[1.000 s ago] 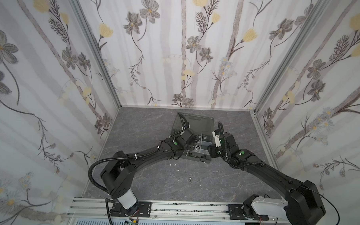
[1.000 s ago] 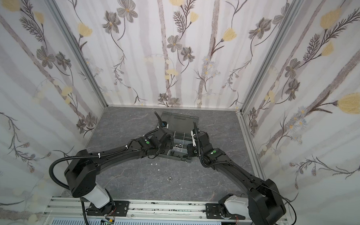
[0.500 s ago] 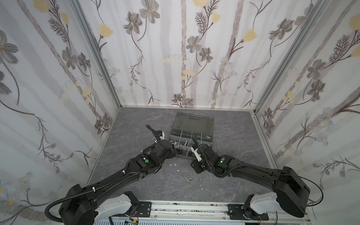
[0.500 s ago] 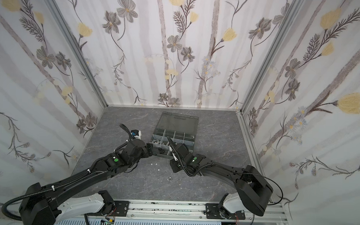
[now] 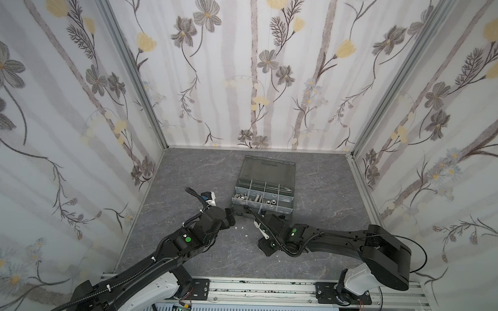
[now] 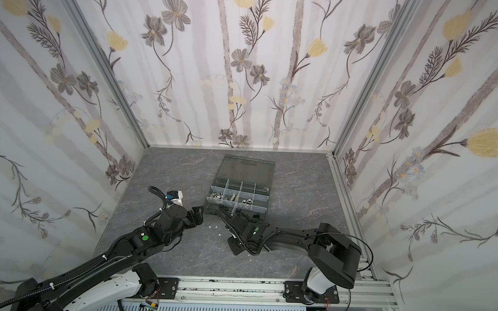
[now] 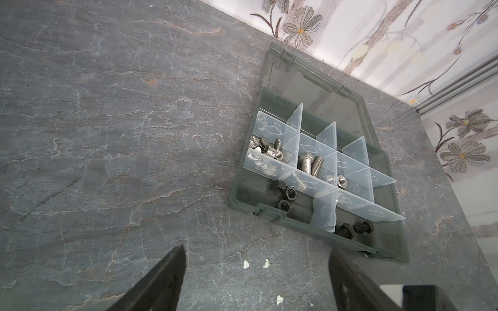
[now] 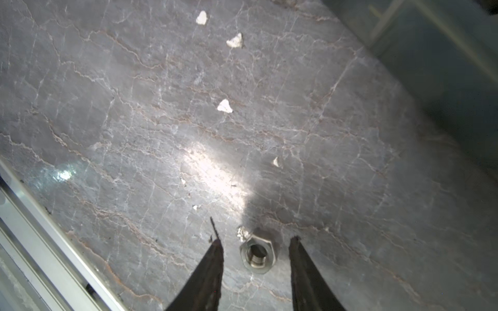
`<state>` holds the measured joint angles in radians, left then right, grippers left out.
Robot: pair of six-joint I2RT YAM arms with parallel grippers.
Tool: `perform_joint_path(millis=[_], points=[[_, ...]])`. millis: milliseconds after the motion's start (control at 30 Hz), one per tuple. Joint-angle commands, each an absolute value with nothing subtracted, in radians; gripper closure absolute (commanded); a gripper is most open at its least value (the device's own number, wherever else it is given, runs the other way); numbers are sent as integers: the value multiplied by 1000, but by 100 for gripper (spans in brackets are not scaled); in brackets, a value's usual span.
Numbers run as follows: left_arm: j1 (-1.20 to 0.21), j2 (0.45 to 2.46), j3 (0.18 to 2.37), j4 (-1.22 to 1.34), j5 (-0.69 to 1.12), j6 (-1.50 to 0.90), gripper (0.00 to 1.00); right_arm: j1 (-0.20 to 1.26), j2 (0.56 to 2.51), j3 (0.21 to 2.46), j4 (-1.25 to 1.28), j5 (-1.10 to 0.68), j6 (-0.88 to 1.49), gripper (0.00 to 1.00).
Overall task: Sort the screws and nuts into containers
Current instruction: Pick up the nut from the bottom-center of the table.
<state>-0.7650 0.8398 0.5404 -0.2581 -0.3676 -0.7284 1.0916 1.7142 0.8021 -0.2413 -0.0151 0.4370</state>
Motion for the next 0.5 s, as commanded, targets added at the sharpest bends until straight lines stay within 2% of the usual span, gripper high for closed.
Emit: perform_joint_path(millis=[0, 467], points=[[-764, 838, 540, -245, -378, -742, 14, 1100, 1728, 810, -252, 21, 447, 59], [-764, 845, 544, -245, -375, -741, 12, 1131, 1780, 844, -285, 55, 431, 60]])
